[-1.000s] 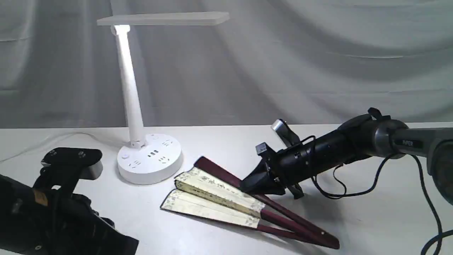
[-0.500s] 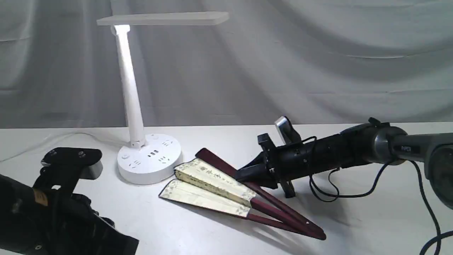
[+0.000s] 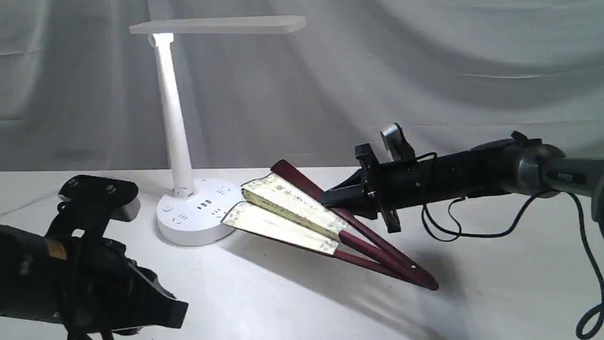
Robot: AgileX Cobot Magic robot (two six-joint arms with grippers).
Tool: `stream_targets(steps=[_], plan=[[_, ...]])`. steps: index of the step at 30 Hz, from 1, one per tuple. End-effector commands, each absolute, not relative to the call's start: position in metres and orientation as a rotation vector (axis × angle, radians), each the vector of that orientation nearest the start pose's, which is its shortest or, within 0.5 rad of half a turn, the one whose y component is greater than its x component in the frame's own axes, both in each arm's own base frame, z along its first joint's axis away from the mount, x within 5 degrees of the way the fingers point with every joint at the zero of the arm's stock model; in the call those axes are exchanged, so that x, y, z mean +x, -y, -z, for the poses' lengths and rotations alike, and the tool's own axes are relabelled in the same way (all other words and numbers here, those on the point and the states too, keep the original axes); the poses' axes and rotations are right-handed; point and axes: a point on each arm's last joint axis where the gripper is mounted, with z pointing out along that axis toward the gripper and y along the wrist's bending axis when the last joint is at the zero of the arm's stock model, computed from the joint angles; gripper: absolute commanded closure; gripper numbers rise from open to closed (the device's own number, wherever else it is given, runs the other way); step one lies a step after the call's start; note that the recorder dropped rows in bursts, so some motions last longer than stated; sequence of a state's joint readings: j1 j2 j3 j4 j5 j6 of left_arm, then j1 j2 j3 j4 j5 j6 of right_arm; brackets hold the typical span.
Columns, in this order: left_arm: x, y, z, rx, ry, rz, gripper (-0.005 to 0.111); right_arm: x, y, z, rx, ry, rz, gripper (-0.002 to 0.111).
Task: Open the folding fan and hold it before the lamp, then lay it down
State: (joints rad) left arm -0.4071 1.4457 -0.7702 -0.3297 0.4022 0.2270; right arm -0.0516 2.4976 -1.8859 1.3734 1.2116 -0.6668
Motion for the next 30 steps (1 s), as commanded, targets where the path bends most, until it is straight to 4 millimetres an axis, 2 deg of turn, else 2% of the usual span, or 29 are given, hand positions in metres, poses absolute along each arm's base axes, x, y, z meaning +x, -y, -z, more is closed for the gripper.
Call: stream_targets(steps=[1, 10, 17, 20, 25, 30], plan=[[0.250, 0.119, -0.212, 0.492, -2.441, 0.317, 0.079, 0.499, -0.054, -0.145, 0.058, -2.314, -1.619, 0.108], [0.240, 0.103, -0.184, 0.391, -2.278, 0.218, 0.079, 0.495, -0.053, -0.164, 0.026, -2.358, -1.565, 0.108], [0.233, 0.088, -0.177, 0.242, -2.046, 0.170, 0.079, 0.494, -0.053, -0.176, 0.022, -2.349, -1.558, 0.108], [0.227, 0.088, -0.177, 0.236, -1.942, 0.230, 0.079, 0.493, -0.053, -0.180, 0.013, -2.345, -1.552, 0.108], [0.212, 0.096, -0.175, 0.246, -1.868, 0.432, 0.079, 0.492, -0.053, -0.183, -0.009, -2.363, -1.525, 0.108], [0.205, 0.094, -0.173, 0.097, -1.860, 0.577, 0.079, 0.491, -0.053, -0.183, -0.014, -2.369, -1.518, 0.108]])
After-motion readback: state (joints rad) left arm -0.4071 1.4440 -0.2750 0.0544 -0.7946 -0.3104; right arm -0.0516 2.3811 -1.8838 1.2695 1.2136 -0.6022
